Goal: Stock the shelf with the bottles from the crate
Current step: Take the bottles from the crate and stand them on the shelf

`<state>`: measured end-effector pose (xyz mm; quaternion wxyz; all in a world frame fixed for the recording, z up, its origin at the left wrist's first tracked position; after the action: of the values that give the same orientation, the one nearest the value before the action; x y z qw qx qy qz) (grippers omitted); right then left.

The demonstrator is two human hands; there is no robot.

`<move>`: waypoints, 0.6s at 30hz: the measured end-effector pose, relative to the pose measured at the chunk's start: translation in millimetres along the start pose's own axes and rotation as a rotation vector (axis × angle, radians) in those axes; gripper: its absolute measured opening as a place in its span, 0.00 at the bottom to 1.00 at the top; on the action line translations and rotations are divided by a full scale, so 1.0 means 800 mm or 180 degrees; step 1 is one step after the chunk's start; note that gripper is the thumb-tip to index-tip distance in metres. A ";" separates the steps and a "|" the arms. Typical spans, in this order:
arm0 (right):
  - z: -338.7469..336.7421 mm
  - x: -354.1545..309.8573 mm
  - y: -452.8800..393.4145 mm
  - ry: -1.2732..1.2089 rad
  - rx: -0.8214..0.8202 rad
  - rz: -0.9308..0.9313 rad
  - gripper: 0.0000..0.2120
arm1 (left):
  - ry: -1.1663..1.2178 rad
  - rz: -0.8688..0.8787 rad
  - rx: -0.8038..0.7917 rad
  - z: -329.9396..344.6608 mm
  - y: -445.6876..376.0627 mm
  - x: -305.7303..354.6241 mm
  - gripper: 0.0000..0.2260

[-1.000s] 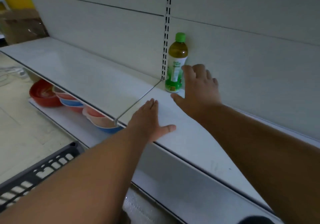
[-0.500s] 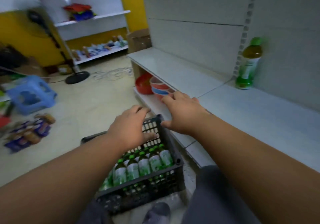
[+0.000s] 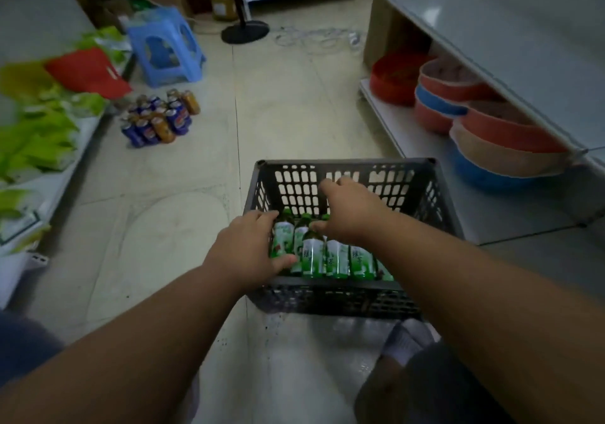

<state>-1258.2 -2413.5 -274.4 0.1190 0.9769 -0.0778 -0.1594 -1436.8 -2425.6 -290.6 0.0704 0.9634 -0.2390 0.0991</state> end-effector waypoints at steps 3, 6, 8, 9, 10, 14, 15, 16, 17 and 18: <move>0.065 0.002 -0.050 -0.0261 -0.0269 0.0299 0.34 | 0.0029 0.0064 -0.0014 0.044 -0.026 -0.045 0.39; 0.123 0.016 -0.093 -0.0436 -0.0482 0.0615 0.37 | -0.0069 0.0185 -0.0061 0.083 -0.061 -0.083 0.40; 0.156 0.026 -0.117 -0.0546 -0.0598 0.0823 0.38 | -0.0199 0.0244 -0.0090 0.106 -0.082 -0.104 0.42; 0.172 0.032 -0.127 -0.0598 -0.0646 0.0933 0.38 | -0.0259 0.0273 -0.0128 0.119 -0.089 -0.112 0.44; 0.187 0.037 -0.135 -0.0656 -0.0693 0.1039 0.39 | -0.0298 0.0280 -0.0177 0.131 -0.094 -0.119 0.46; 0.240 0.049 -0.168 -0.0755 -0.0908 0.1276 0.41 | -0.0361 0.0298 -0.0165 0.159 -0.100 -0.134 0.50; 0.252 0.051 -0.176 -0.0718 -0.0971 0.1332 0.42 | -0.0363 0.0309 -0.0165 0.161 -0.100 -0.134 0.51; 0.263 0.052 -0.184 -0.0664 -0.1039 0.1385 0.44 | -0.0354 0.0291 -0.0146 0.161 -0.100 -0.136 0.51; 0.275 0.053 -0.192 -0.0594 -0.1108 0.1442 0.45 | -0.0349 0.0262 -0.0115 0.161 -0.100 -0.138 0.51; 0.286 0.053 -0.199 -0.0495 -0.1175 0.1502 0.45 | -0.0340 0.0249 -0.0085 0.161 -0.100 -0.139 0.51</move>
<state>-1275.8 -2316.7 -538.6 0.3218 0.8786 -0.2811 -0.2131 -1474.6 -2329.4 -447.7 0.0664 0.9562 -0.2812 0.0470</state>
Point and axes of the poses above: each hand's wrist, its own y-axis away from the middle knuckle, its own z-axis out of the palm, x = y × z, the point moved 7 cm from there along -y, towards the middle knuckle, and after that the axes turned 8 degrees about z, right-handed, at the moved point
